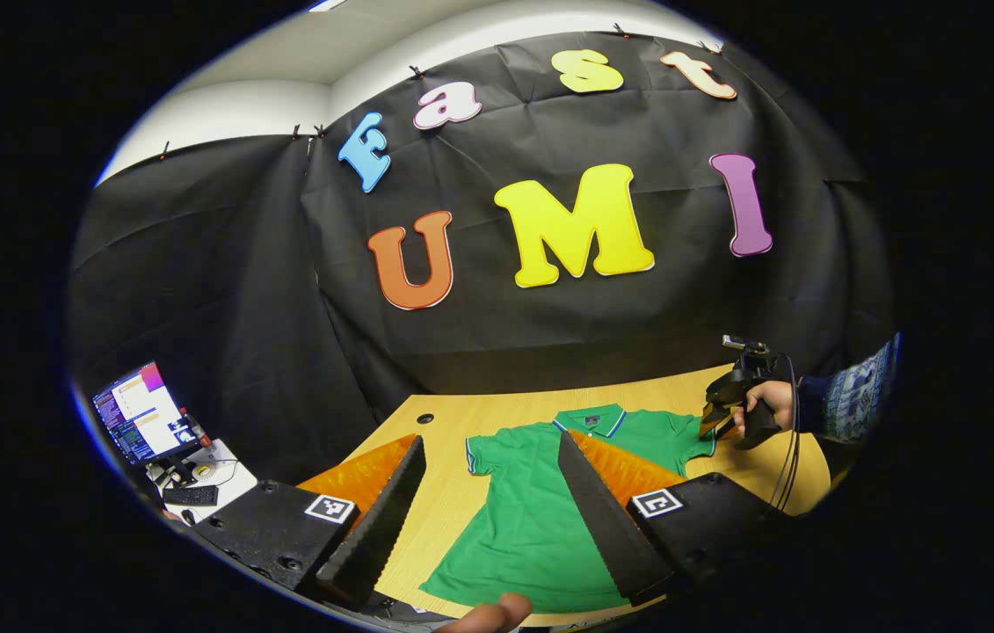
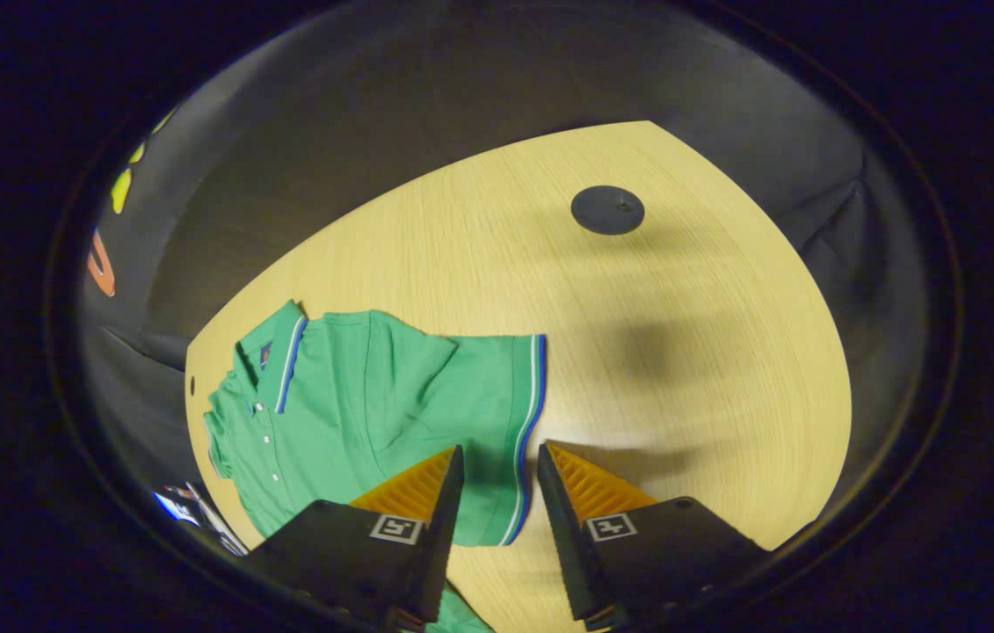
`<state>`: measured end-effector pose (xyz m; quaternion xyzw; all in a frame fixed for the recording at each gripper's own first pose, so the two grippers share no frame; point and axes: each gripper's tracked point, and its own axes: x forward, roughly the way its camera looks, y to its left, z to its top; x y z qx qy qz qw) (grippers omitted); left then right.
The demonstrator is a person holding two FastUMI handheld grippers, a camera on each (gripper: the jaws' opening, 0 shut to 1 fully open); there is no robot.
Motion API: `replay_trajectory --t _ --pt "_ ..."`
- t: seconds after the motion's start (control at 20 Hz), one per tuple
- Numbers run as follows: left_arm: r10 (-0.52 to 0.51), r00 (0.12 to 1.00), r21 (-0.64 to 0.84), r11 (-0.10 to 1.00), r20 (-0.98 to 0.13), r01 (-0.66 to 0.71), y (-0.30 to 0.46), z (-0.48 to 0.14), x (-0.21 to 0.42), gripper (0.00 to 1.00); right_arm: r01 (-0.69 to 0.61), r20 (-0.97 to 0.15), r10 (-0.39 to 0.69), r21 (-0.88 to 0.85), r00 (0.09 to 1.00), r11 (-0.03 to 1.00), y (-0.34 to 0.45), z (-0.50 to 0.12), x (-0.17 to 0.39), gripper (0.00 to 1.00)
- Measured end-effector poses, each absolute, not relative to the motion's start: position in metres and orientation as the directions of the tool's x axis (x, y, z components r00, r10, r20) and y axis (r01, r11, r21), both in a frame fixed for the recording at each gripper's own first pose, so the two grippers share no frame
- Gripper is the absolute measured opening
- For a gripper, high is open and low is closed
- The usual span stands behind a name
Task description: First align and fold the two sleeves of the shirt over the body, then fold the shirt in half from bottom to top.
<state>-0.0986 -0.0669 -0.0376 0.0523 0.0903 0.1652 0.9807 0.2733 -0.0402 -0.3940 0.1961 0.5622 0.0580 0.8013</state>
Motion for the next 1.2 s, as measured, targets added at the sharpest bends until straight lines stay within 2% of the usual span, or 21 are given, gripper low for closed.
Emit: replay_trajectory --t 0.05,0.1,0.2,0.3,0.35,0.4,0.6,0.95,1.2 --pt "0.336 0.928 0.135 0.939 -0.158 -0.317 -0.067 -0.036 -0.098 0.98 0.147 -0.883 0.324 0.390 0.341 0.909 -0.040 -0.396 0.273 0.40" --pt "0.337 0.928 0.134 0.939 -0.161 -0.318 -0.065 -0.038 -0.098 0.95 0.169 -0.881 0.342 0.411 0.327 0.896 -0.040 -0.397 0.275 0.36" --pt "0.340 0.925 0.129 0.938 -0.170 -0.322 -0.066 -0.040 -0.097 0.98 0.217 -0.883 0.351 0.426 0.313 0.878 -0.046 -0.399 0.277 0.28" --pt "0.346 0.922 0.126 0.937 -0.176 -0.327 -0.064 -0.041 -0.097 0.98 0.261 -0.867 0.394 0.474 0.306 0.841 -0.047 -0.398 0.282 0.03" --pt "0.348 0.920 0.124 0.936 -0.179 -0.329 -0.065 -0.041 -0.095 0.98 0.269 -0.862 0.408 0.487 0.302 0.831 -0.044 -0.400 0.280 0.05" --pt "0.348 0.919 0.121 0.936 -0.184 -0.330 -0.065 -0.043 -0.094 0.98 0.264 -0.860 0.414 0.491 0.299 0.830 -0.045 -0.400 0.280 0.01" --pt "0.338 0.920 0.110 0.940 -0.197 -0.322 -0.067 -0.046 -0.090 0.98 0.223 -0.872 0.392 0.461 0.292 0.859 -0.046 -0.397 0.275 0.00" --pt "0.313 0.929 0.065 0.950 -0.197 -0.306 -0.068 -0.048 -0.083 0.98 0.150 -0.830 0.432 0.506 0.352 0.849 -0.029 -0.345 0.281 0.00" --pt "0.327 0.925 0.019 0.944 -0.193 -0.330 -0.047 -0.050 -0.086 0.98 0.039 -0.824 0.442 0.486 0.355 0.873 0.011 -0.316 0.280 0.00"
